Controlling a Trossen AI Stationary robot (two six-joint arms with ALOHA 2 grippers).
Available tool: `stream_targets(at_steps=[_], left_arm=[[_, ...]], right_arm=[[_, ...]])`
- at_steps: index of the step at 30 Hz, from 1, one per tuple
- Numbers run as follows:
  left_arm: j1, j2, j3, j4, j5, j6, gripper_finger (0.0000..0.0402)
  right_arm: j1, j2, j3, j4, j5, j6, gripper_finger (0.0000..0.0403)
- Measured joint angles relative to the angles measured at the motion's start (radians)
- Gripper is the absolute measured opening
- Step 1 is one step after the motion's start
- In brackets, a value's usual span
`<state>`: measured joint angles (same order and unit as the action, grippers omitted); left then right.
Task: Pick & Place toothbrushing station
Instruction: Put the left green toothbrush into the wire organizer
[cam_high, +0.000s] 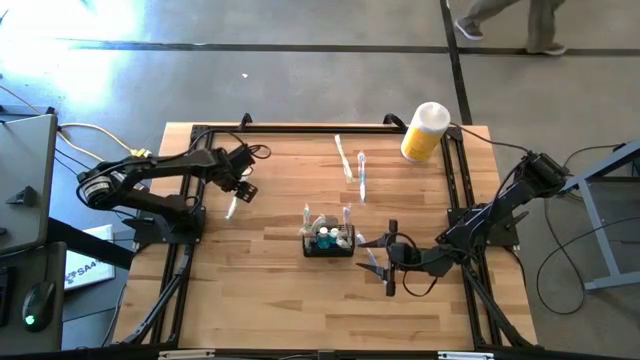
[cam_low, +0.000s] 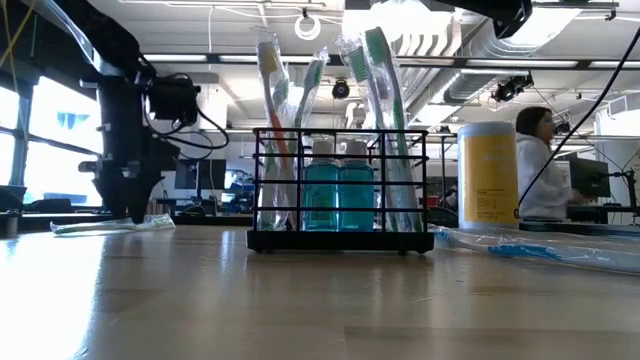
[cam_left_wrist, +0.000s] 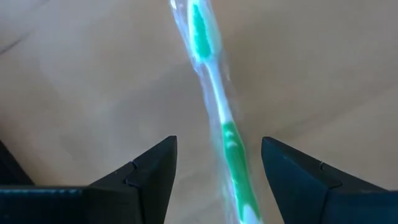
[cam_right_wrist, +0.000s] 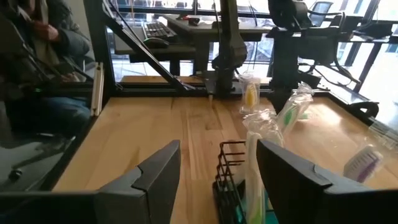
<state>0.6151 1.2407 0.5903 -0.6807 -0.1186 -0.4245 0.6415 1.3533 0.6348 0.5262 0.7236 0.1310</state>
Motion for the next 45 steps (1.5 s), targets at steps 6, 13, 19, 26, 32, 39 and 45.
stream_targets(at_steps=[6,13,19,26,32,39,45], left_arm=[[0.000,-0.002,-0.072,0.098,0.020,-0.025,0.0225],[-0.001,-0.005,-0.158,0.145,-0.008,-0.033,0.0220],[-0.001,-0.006,-0.175,0.153,-0.018,-0.062,0.0151],[0.000,-0.003,-0.178,0.207,-0.018,-0.056,0.0021],[0.000,-0.019,-0.135,0.193,-0.027,-0.054,0.0021],[-0.086,-0.121,-0.025,0.042,-0.029,-0.064,0.0002],[-0.299,-0.260,0.122,-0.157,-0.137,-0.168,0.0002]], right_arm=[[0.000,0.000,0.000,0.000,-0.016,0.034,0.0203],[0.000,0.000,0.000,-0.006,-0.025,0.034,0.0203],[-0.008,0.000,0.000,-0.035,-0.025,0.031,0.0203],[-0.008,0.000,0.000,-0.067,-0.025,0.030,0.0203],[-0.008,0.000,0.000,-0.101,-0.025,0.005,0.0203],[-0.007,0.001,0.000,-0.137,-0.026,0.048,0.0203],[-0.007,0.001,0.000,-0.163,-0.058,0.068,0.0203]])
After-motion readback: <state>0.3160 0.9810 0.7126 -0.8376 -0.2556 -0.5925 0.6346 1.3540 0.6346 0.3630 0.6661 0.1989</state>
